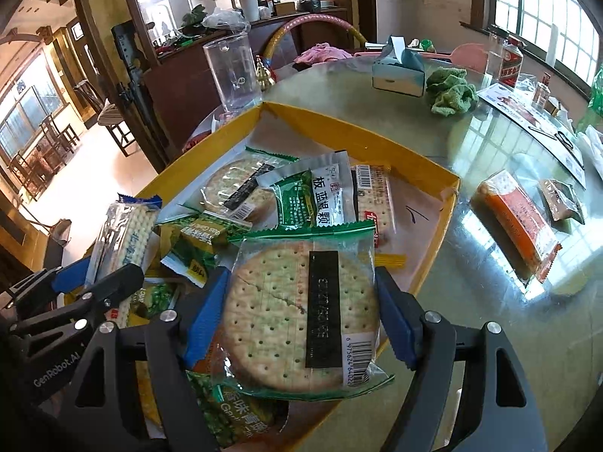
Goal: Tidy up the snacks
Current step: 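Lower both packs over the tray and open both grippers to release them, then grasp the orange cracker pack with left while right grasps the white purple-print sachet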
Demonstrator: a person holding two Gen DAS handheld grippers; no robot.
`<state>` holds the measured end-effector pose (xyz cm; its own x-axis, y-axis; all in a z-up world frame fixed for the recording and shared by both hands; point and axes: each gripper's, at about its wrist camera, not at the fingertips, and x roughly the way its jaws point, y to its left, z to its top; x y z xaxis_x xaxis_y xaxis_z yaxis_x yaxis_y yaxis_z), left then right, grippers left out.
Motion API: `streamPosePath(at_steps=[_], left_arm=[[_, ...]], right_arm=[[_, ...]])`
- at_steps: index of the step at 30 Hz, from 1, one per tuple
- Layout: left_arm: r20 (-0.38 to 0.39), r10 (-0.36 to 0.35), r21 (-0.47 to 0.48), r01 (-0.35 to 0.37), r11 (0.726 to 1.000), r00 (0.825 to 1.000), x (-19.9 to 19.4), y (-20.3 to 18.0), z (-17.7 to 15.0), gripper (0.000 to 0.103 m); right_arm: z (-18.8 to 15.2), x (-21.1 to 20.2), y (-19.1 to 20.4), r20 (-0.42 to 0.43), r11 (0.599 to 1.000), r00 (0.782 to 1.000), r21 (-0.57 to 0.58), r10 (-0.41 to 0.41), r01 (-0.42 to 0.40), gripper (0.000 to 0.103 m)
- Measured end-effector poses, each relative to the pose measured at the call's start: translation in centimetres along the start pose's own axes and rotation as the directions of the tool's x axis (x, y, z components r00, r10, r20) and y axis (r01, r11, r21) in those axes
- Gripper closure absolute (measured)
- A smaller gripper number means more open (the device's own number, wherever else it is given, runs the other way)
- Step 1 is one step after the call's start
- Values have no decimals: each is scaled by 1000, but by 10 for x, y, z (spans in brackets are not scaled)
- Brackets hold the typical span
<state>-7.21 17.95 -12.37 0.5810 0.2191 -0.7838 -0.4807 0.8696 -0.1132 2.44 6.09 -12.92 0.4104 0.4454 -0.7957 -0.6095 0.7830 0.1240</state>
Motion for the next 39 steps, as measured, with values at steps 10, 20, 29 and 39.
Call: streamPosePath(at_steps=[10, 20, 29, 39], left_arm=[[31, -15, -36, 17, 999, 999, -6, 5, 5, 27], [112, -82, -11, 84, 996, 990, -37, -23, 8, 24], [-29, -244, 103, 245, 964, 969, -35, -133, 13, 24], [-255, -184, 119, 220, 968, 949, 80, -288, 46, 24]], right_arm=[[3, -4, 0, 18, 1000, 999, -4, 28, -27, 20], [2, -49, -52, 145, 981, 978, 96, 151, -166, 12], [-27, -79, -199, 101, 944, 990, 308, 93, -120, 12], [-86, -94, -303, 54, 852, 998, 523, -33, 0, 12]])
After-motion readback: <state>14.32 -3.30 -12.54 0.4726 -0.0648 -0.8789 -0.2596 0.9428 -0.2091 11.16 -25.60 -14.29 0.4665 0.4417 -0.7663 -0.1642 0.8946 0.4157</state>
